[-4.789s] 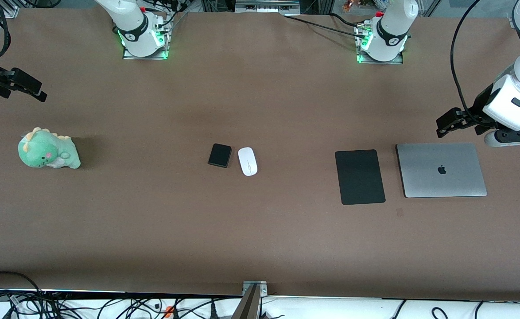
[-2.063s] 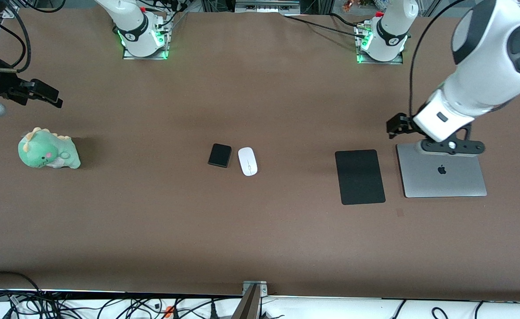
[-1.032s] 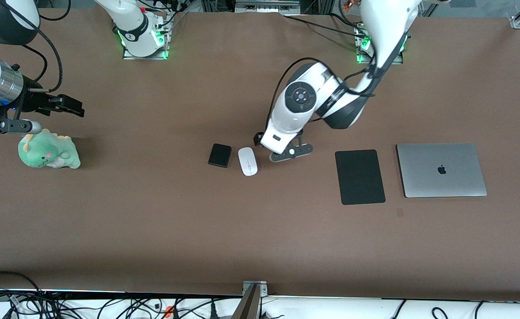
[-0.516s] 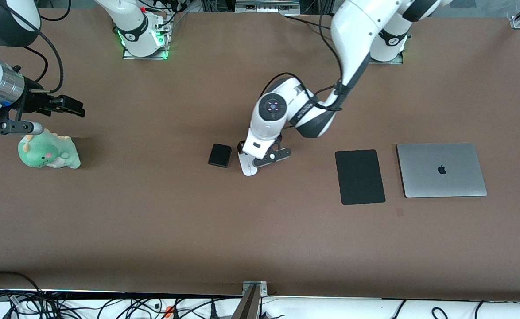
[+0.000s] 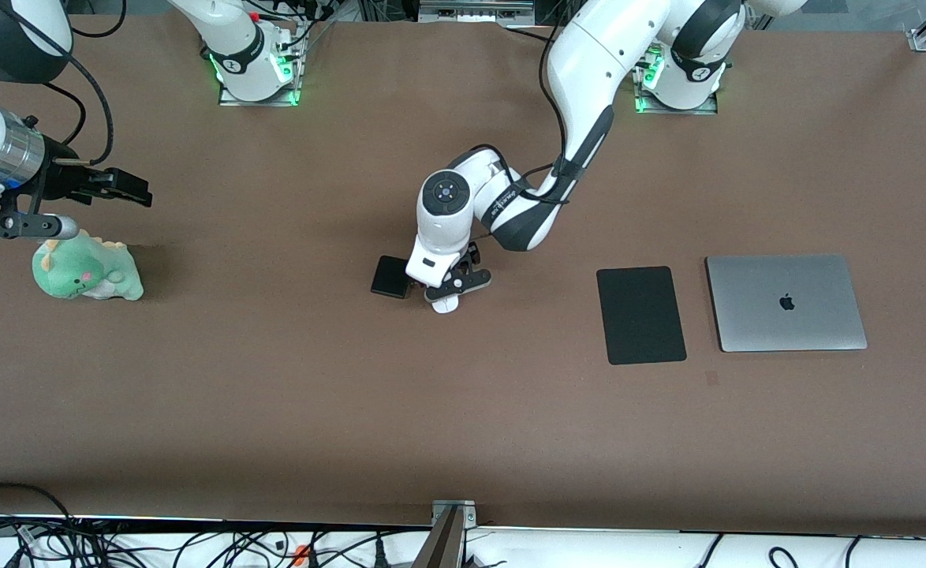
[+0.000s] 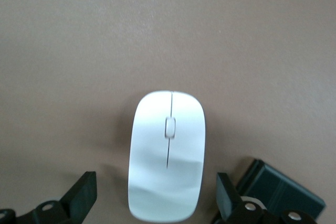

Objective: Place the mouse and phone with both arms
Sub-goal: 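Carry the mouse onto the black pad while the right gripper reaches the phone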

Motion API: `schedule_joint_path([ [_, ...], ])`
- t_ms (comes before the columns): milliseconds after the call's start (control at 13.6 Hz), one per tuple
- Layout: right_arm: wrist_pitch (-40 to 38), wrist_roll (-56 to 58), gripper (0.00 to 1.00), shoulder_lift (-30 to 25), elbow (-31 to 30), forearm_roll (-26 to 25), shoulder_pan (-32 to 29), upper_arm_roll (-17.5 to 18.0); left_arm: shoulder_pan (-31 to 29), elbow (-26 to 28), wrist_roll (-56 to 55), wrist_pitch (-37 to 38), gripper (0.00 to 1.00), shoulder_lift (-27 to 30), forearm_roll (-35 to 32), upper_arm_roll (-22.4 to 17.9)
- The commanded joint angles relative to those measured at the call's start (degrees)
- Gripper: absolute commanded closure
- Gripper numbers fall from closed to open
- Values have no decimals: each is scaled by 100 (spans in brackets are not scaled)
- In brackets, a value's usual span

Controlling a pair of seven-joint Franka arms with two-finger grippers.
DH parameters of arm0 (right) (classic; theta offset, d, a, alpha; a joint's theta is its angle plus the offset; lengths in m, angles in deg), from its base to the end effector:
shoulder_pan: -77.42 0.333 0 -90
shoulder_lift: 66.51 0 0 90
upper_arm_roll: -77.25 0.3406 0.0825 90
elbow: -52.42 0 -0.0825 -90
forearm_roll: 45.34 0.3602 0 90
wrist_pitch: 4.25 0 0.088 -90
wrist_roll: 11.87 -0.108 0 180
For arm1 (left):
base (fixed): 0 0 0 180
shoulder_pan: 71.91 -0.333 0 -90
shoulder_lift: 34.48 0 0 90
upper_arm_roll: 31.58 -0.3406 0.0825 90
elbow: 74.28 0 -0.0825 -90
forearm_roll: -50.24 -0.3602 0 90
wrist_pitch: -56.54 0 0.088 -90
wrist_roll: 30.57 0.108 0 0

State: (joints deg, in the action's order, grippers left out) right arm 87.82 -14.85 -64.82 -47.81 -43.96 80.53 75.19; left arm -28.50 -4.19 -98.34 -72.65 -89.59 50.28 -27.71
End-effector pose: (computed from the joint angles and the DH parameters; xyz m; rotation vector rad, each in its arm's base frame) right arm 0.5301 0.0125 0.5559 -3.1126 0.0571 0.2693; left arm 0.5297 -0.5504 0.2193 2.9943 0.5896 -0.0121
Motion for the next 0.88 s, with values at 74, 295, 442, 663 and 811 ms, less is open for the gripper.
schedule_joint_path([
  [74,-101,-36,0,-29,22,-76,-12,12,36,-321,0,-62,0,-246,-83,-53],
  [295,-101,-45,0,-29,13,-76,-12,12,10,-321,376,-62,36,-264,-83,-53],
  [442,-162,-45,0,-29,22,-41,-12,3,-51,-321,764,-27,64,-238,-75,-53],
  [663,-163,-27,0,-29,13,-76,-12,3,-130,-321,791,16,78,-194,-57,-44],
  [811,-171,-18,0,-20,22,-76,-21,-5,-463,-321,870,104,78,-36,-92,-36],
])
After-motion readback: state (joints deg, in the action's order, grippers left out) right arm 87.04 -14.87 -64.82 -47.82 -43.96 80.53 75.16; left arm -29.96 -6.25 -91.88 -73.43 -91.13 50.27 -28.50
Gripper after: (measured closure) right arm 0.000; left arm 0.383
